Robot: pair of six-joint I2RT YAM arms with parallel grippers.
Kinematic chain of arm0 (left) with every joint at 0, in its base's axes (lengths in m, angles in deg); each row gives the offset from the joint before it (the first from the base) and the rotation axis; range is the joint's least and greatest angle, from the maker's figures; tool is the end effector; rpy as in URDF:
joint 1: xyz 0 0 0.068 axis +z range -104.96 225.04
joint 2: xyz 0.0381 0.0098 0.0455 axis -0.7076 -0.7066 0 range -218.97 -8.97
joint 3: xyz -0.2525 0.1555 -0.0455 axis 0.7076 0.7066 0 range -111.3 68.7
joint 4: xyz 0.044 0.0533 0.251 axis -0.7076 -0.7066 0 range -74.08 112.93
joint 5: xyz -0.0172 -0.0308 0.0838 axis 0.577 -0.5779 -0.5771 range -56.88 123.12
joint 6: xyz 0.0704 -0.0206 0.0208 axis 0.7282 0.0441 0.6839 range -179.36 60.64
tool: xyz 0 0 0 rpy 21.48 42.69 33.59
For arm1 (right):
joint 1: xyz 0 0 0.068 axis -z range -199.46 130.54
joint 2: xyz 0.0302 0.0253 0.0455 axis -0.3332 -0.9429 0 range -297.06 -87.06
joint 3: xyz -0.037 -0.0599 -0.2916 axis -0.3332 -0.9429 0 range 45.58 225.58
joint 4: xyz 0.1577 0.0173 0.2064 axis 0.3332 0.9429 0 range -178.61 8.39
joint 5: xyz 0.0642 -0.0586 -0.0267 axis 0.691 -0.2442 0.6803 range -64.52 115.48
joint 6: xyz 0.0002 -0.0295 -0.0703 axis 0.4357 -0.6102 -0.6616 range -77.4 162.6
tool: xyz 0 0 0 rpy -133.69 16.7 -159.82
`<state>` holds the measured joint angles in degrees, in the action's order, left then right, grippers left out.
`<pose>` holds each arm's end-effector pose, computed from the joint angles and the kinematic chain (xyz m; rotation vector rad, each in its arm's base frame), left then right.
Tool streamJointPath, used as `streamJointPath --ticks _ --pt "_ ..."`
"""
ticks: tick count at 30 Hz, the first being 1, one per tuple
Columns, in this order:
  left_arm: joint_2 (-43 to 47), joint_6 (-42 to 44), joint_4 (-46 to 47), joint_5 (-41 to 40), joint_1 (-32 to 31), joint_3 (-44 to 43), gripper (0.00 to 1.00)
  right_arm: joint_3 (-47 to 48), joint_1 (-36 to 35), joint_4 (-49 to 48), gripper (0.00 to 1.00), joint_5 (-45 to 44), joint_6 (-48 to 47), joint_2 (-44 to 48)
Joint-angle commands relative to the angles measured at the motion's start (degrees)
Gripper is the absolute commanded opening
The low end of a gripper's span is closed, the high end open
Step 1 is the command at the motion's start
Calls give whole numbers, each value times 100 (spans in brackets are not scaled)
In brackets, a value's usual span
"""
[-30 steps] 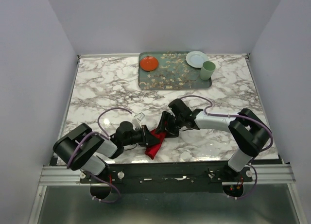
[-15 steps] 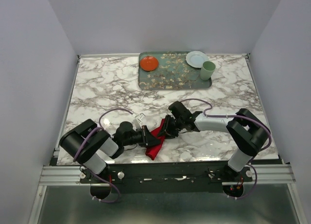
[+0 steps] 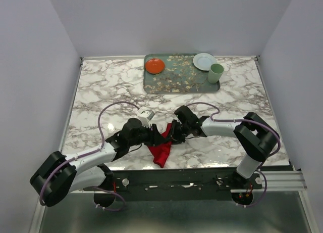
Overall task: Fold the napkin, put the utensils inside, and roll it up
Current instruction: Roll the napkin with the utensil
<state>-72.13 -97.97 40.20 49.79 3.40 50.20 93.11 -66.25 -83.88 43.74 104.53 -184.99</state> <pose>0.1554 -0.1630 0.1829 0.2574 2.2229 -1.1235 0.2175 0.2612 0.1420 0.2345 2.8638 1.0011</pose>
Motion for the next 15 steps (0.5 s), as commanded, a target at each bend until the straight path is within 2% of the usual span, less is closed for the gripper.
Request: streamJointPath --ticks 1,2,3,4,12,15 --pt "234 512 -1715 -1978 -834 -636 69 169 -24 440 27 -139 -67 -139" --pt "199 565 -1954 -2366 -1323 -759 75 195 -32 484 27 -121 -58 -165" --pt "137 591 -2156 -2744 -1563 -1039 75 222 -24 520 28 -95 3 -182" --pt "-20 583 -2472 -3470 -1809 -1163 75 222 -24 555 28 -69 47 -174" --pt "-1549 399 -3405 -5146 -3365 -2393 70 187 29 573 29 169 460 -270" --pt "-2121 205 -3784 -5822 -3674 -2727 70 108 47 573 29 195 574 -253"
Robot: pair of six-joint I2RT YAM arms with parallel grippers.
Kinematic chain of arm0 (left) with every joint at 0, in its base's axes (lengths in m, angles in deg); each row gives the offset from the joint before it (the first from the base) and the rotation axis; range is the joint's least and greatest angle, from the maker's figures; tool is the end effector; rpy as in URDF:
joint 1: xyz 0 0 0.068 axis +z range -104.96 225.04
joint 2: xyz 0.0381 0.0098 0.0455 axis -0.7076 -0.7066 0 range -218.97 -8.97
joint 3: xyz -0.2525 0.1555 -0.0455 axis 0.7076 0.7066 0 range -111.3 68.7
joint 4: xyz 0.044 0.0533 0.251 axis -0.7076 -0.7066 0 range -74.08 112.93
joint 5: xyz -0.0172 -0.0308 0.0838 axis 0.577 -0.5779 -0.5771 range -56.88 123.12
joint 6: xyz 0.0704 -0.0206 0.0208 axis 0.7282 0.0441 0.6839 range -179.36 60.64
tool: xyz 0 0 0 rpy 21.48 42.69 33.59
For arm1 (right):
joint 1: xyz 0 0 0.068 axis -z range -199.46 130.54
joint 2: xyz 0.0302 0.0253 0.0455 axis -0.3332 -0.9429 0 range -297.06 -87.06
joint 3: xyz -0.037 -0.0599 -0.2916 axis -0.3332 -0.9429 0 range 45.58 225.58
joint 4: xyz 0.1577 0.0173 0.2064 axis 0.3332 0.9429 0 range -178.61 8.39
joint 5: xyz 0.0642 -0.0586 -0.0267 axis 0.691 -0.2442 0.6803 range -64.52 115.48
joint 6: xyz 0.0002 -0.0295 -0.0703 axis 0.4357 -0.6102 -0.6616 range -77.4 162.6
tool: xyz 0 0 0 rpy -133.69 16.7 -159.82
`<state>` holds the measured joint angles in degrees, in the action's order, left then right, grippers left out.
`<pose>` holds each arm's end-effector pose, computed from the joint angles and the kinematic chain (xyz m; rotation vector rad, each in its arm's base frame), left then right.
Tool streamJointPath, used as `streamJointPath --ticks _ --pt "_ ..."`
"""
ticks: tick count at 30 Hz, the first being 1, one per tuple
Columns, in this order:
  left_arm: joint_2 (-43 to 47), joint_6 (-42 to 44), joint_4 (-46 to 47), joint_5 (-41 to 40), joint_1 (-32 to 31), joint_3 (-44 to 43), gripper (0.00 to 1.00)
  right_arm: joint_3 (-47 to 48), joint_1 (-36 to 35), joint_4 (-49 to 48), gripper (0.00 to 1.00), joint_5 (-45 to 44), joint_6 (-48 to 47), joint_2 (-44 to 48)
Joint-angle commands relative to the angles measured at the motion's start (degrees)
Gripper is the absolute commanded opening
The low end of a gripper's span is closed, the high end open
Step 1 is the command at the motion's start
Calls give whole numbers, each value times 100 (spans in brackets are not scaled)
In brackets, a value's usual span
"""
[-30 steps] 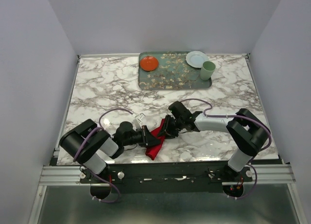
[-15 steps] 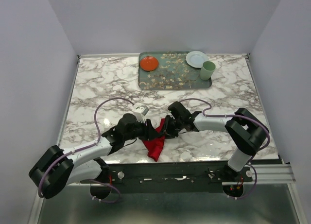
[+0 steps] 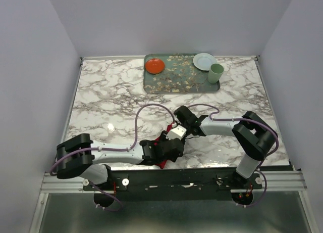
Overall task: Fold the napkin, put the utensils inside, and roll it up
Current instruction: Roll the napkin with the utensil
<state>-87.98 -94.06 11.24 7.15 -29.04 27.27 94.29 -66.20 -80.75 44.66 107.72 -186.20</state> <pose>0.1040 -0.2619 0.1990 0.6010 2.2755 -0.3930 0.2167 0.2614 0.1372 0.3309 2.9306 0.9718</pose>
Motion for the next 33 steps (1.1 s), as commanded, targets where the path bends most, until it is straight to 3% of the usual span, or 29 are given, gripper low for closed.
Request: streamJointPath --ticks 1,6,17,23,26,28,30,33 --pt "-772 -230 -1062 -1681 -597 -514 70 -28 42 251 29 130 273 -141" --pt "-1328 -371 -1573 -2332 -871 -989 68 -28 69 243 29 209 343 -194" --pt "-2057 -819 -1978 -2667 -1055 -1069 64 -89 121 155 29 367 414 -238" --pt "-1944 -916 -1882 -2588 -1029 -937 49 -168 209 120 29 402 379 -194" --pt "-1804 -872 -1706 -2421 -941 -797 37 -204 253 76 32 437 343 -185" --pt "-1759 -863 -1601 -2316 -915 -727 24 -239 279 49 34 455 308 -168" --pt "-1645 -837 -1495 -2237 -853 -613 15 -265 306 14 43 473 264 -133" --pt "-1434 -706 -1162 -1956 -704 -393 13 -335 367 -21 54 455 159 -28"
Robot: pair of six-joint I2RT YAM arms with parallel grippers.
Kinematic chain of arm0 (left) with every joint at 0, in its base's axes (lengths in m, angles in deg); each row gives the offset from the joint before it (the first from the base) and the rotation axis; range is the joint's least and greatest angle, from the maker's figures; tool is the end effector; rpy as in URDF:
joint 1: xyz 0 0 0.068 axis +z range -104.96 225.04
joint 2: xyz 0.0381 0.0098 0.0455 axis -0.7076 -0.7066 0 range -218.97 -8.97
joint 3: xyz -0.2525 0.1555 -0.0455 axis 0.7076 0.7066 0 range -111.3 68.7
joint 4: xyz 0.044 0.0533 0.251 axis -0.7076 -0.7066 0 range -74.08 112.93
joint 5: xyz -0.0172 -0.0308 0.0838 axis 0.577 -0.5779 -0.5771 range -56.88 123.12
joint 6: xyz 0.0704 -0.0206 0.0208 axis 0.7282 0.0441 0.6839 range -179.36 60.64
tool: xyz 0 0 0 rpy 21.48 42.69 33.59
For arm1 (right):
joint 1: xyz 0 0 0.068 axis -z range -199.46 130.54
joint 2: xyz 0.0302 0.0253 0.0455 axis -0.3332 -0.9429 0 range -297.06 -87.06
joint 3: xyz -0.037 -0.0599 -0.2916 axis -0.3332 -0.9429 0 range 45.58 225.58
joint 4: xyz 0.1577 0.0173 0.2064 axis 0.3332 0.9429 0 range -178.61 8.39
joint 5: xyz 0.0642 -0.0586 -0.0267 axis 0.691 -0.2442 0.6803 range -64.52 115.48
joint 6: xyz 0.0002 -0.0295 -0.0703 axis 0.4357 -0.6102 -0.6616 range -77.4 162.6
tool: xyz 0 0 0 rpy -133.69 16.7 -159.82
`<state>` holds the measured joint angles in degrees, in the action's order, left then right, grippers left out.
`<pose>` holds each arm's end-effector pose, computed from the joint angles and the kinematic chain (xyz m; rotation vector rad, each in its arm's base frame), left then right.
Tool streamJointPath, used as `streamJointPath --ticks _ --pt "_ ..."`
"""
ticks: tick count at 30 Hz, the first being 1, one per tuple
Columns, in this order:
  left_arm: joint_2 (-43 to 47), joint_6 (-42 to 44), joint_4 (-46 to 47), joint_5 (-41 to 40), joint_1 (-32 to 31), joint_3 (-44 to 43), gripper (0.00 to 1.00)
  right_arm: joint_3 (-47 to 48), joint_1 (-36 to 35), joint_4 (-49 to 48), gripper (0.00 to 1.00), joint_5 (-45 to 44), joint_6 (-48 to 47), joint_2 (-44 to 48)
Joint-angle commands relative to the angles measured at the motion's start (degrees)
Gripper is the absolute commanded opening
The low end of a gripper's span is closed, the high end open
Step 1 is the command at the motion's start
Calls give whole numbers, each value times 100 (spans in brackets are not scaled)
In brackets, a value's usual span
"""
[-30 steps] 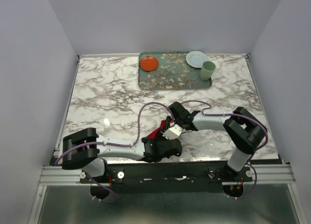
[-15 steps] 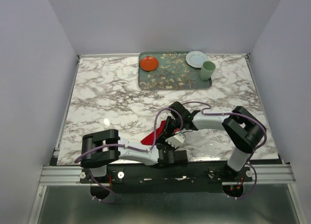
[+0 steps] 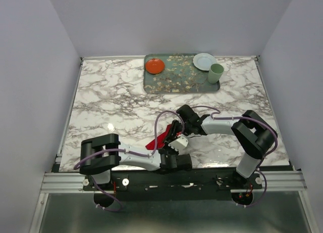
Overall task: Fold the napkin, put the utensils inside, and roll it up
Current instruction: Roll the napkin with the utensil
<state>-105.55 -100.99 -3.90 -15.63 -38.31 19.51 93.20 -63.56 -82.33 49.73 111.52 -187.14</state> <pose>0.0823 -0.2868 0.1526 0.6723 2.1633 0.1951 0.2229 0.2531 0.1306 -0.4553 -2.8843 -1.0256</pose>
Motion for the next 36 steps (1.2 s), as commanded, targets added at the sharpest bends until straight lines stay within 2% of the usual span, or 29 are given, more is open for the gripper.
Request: streamJointPath --ticks 1,5,9,14,15,19,28,36 --pt "384 23 458 488 266 445 13 -270 155 128 57 -69 -291 110" --pt "989 269 1318 1145 600 919 10 -402 331 101 73 -105 -529 374" --pt "1527 445 2005 1859 978 1376 7 -446 498 101 81 -131 -854 646" --pt "2255 524 3198 3132 1821 2140 5 -350 499 110 87 -131 -1302 840" --pt "2344 515 3393 3561 1936 2263 5 -271 499 110 88 -114 -1364 832" --pt "2573 331 4220 4451 2463 2869 4 -104 481 110 88 -35 -1531 753" --pt "2670 -354 5934 5788 3394 3775 3 -77 332 -267 87 71 -1295 481" --pt "2468 -618 6945 6412 3615 4049 2 -95 235 -839 71 317 -995 164"
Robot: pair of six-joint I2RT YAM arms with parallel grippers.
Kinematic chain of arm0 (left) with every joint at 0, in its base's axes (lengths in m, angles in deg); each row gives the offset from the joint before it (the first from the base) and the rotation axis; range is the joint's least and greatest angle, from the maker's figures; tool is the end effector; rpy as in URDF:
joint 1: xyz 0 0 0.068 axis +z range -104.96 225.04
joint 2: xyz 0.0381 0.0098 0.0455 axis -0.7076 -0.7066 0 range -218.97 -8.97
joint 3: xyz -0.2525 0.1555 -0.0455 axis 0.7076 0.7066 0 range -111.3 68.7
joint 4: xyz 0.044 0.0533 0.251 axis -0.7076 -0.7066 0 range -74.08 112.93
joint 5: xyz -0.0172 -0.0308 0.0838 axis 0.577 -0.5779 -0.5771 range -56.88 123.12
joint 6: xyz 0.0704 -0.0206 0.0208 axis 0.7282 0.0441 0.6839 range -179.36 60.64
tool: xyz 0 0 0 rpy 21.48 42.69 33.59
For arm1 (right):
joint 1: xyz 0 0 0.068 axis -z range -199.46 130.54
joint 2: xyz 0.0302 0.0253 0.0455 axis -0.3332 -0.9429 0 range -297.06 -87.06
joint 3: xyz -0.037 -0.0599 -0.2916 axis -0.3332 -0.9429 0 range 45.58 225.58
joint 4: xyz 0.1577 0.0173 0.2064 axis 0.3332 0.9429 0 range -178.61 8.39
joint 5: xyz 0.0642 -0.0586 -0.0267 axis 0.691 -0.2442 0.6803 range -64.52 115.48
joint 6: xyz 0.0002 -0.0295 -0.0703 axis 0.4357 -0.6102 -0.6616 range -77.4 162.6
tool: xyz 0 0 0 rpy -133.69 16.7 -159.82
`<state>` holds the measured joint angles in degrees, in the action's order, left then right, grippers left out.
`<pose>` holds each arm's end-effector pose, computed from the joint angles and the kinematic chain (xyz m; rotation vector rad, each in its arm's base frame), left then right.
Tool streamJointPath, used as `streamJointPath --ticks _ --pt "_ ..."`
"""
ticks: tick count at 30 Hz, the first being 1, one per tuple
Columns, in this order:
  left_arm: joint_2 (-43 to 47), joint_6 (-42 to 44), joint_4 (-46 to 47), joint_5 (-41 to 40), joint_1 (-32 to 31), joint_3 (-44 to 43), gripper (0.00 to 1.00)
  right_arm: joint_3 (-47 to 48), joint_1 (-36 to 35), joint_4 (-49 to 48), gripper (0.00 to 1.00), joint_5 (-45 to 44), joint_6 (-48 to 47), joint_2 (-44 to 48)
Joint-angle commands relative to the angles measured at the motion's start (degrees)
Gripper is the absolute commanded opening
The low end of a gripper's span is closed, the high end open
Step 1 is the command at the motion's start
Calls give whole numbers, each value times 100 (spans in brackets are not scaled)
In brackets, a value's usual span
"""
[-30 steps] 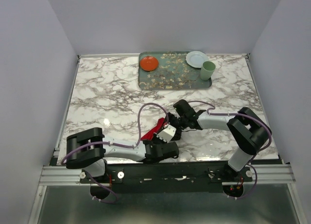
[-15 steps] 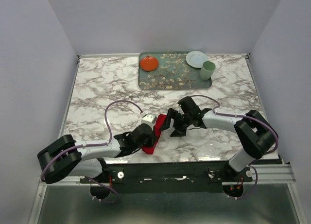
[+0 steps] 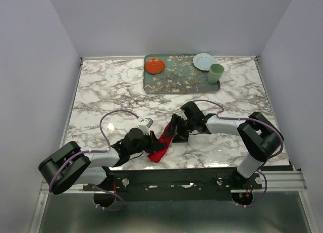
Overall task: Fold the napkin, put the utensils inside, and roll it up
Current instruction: Roll the napkin with the utensil
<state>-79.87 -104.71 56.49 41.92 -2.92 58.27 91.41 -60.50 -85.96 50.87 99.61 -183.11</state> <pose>0.1398 -0.1699 0.1446 0.1570 2.2405 -1.1203 0.2327 0.2395 0.1494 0.1806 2.8248 1.1326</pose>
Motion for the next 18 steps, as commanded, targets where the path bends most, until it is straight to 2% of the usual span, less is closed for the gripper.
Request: streamJointPath --ticks 1,5,10,14,16,17,18 --pt "-109 -264 976 702 85 182 2 102 -89 -546 69 212 222 -256" --pt "-197 -300 1091 781 112 191 2 146 -98 -670 60 282 301 -335" --pt "-425 -387 1372 922 182 235 2 59 -98 -766 58 300 433 -336" --pt "-828 -510 1767 1176 235 218 3 -56 -98 -828 49 239 486 -335" --pt "-900 -528 1751 1186 235 191 11 -100 -98 -819 44 212 477 -344" --pt "-839 -415 1498 1160 235 165 13 -109 -98 -811 39 204 443 -362" --pt "-751 -327 1269 1003 226 121 21 -117 -98 -802 36 195 399 -370"
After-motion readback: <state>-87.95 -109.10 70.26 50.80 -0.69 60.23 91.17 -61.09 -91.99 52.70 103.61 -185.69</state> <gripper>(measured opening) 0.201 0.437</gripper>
